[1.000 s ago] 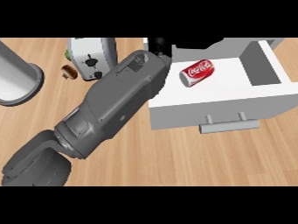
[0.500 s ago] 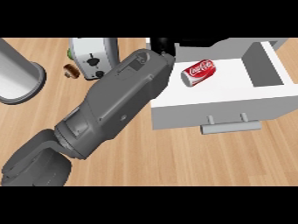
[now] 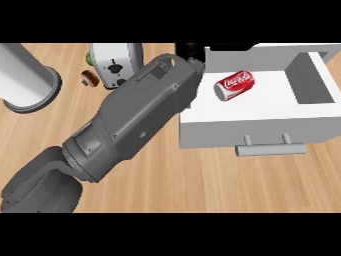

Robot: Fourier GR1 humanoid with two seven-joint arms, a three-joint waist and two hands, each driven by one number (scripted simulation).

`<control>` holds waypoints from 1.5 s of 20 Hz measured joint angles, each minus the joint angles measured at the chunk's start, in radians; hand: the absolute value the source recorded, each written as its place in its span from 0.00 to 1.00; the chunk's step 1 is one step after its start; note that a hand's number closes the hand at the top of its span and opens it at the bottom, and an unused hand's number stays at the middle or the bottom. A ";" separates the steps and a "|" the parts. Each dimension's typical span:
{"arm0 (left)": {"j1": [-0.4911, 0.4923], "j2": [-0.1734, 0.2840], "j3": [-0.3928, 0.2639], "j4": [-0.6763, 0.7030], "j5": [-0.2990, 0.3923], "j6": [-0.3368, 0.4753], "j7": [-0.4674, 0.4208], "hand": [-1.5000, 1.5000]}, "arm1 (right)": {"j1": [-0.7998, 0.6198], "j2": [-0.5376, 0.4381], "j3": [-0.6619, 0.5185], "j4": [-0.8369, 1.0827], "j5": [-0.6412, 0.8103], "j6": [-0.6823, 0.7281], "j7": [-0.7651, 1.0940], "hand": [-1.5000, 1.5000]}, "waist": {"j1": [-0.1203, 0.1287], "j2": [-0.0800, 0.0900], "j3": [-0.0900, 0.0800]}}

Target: Pick up the can, place it into the drawer and close the drawer

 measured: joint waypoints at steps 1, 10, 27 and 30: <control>-0.002 0.000 0.003 0.002 0.001 -0.005 0.000 0.00 | -0.023 -0.002 0.028 0.004 0.046 -0.007 0.006 0.00 | 0.006 -0.001 0.000; 0.004 0.001 0.012 -0.014 0.001 -0.001 0.025 0.00 | -0.196 -0.006 0.275 0.193 0.485 -0.116 -0.071 0.00 | 0.040 -0.008 -0.001; 0.072 0.126 0.005 -0.166 -0.088 0.031 0.165 0.00 | -0.560 -0.064 0.509 0.846 0.984 -0.369 -0.186 0.00 | 0.076 -0.017 -0.001; 0.089 0.152 0.004 -0.205 -0.106 0.048 0.187 0.00 | -0.620 -0.053 0.511 0.994 1.044 -0.452 -0.196 0.00 | 0.078 -0.016 -0.001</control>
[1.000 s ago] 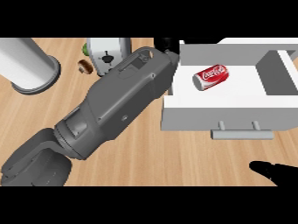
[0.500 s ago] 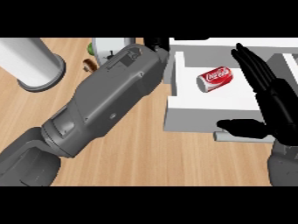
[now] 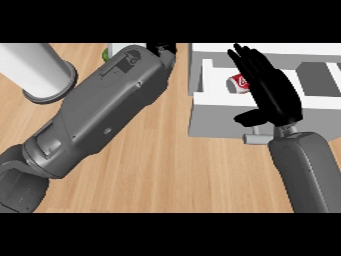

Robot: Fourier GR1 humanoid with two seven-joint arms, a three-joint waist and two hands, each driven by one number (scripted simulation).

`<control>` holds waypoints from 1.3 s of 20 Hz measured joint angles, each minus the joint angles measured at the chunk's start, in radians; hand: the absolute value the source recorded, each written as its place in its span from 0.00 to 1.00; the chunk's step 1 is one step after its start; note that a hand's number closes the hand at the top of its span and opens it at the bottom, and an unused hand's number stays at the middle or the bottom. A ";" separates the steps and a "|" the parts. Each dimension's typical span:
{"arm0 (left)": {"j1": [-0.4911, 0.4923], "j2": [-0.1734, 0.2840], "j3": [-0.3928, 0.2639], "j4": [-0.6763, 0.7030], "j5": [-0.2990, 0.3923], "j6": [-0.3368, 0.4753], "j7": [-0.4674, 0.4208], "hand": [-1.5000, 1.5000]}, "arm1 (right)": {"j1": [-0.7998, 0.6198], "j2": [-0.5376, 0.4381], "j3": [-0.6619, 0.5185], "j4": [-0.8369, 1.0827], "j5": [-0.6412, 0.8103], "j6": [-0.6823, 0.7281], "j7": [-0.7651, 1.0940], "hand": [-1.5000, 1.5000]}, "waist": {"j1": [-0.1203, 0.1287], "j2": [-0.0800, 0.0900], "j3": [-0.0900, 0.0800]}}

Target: Pick up the can, place it into the drawer and close the drawer

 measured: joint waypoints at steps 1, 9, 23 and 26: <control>0.014 0.010 -0.004 -0.022 -0.006 0.006 0.008 0.00 | -0.023 0.000 -0.007 0.050 0.011 -0.021 -0.004 0.00 | 0.002 0.000 0.000; 0.077 0.132 0.001 -0.147 -0.041 -0.004 0.088 0.00 | -0.160 0.014 -0.041 0.416 0.110 -0.246 -0.038 0.00 | 0.011 -0.003 -0.005; 0.168 0.221 0.028 -0.287 -0.088 -0.017 0.144 0.00 | -0.399 -0.013 -0.141 0.861 0.191 -0.569 -0.072 0.00 | 0.028 0.000 -0.014; 0.175 0.237 0.027 -0.316 -0.100 -0.009 0.168 0.00 | -0.443 -0.014 -0.163 0.938 0.195 -0.621 -0.066 0.00 | 0.029 0.005 -0.009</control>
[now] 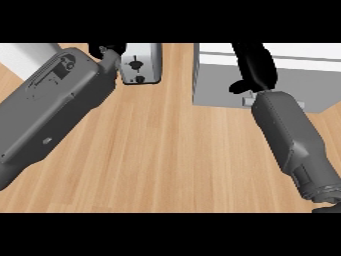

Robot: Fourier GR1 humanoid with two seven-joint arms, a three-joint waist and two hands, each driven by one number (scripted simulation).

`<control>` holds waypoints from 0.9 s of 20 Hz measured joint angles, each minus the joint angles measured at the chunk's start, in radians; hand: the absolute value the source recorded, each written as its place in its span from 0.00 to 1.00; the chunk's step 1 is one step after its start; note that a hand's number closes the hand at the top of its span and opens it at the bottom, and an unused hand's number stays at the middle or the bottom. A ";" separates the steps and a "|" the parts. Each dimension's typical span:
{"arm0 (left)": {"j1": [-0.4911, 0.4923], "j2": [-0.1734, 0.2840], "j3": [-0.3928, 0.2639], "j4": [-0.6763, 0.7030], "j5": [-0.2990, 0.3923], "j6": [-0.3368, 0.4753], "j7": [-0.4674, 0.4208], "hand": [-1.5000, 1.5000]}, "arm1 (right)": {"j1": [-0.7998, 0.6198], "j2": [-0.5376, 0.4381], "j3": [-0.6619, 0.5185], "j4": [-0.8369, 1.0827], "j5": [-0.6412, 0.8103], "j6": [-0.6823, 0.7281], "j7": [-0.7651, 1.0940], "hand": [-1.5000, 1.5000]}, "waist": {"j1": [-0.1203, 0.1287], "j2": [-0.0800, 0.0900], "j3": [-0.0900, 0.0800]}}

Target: Pick up the can, place it into the drawer and close the drawer

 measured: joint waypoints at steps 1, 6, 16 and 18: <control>0.009 0.002 0.000 -0.012 -0.003 0.000 0.000 0.00 | -0.018 -0.008 -0.010 0.026 -0.001 -0.011 0.003 0.00 | 0.003 0.004 0.003; 0.029 0.025 0.002 -0.061 -0.019 -0.002 0.019 0.00 | -0.091 -0.020 -0.040 0.126 0.002 -0.067 0.015 0.00 | 0.015 0.012 0.006; 0.056 0.062 0.009 -0.133 -0.037 -0.008 0.056 0.00 | -0.197 -0.077 -0.063 0.263 0.020 -0.046 0.029 0.00 | 0.033 0.033 0.017; 0.047 0.067 0.007 -0.143 -0.040 -0.005 0.074 0.00 | -0.210 -0.081 -0.066 0.282 0.020 -0.033 0.027 0.00 | 0.034 0.034 0.019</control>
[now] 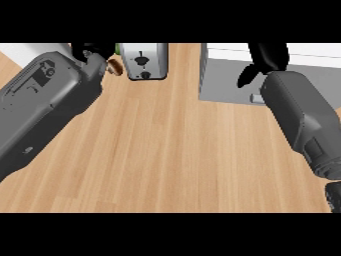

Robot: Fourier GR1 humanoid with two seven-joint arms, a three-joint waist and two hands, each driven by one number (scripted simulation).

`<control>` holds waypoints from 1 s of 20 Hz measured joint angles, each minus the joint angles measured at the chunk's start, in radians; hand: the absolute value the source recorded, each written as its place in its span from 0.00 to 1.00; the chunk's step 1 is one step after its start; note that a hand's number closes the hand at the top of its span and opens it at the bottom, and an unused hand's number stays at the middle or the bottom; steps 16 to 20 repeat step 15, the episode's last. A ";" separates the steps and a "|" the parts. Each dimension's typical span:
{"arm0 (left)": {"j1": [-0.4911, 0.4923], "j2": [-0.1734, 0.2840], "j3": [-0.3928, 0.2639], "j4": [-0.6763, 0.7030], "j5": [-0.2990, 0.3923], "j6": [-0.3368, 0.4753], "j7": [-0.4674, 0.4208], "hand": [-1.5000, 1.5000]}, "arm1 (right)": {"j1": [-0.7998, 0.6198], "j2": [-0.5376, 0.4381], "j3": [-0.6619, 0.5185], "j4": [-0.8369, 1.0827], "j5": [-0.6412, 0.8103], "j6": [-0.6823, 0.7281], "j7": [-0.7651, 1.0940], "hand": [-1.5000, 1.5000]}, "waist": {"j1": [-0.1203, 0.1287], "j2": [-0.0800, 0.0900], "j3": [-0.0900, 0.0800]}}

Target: Pick up the can, place it into the drawer and close the drawer

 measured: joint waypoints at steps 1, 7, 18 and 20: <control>-0.004 0.006 0.003 -0.007 0.000 -0.001 0.009 0.00 | -0.004 0.001 -0.003 0.007 -0.003 0.005 -0.008 0.00 | -0.001 -0.001 0.001; 0.017 0.016 0.002 -0.039 -0.004 -0.003 0.018 0.00 | -0.033 0.003 -0.112 0.035 -0.124 0.115 -0.145 0.00 | -0.004 0.002 0.004; 0.054 0.034 0.005 -0.083 -0.010 0.003 0.029 0.00 | -0.053 0.012 -0.325 0.018 -0.352 0.237 -0.294 0.00 | -0.009 -0.010 -0.001; 0.054 0.034 0.005 -0.083 -0.010 0.003 0.029 0.00 | -0.053 0.012 -0.325 0.018 -0.352 0.237 -0.294 0.00 | -0.009 -0.010 -0.001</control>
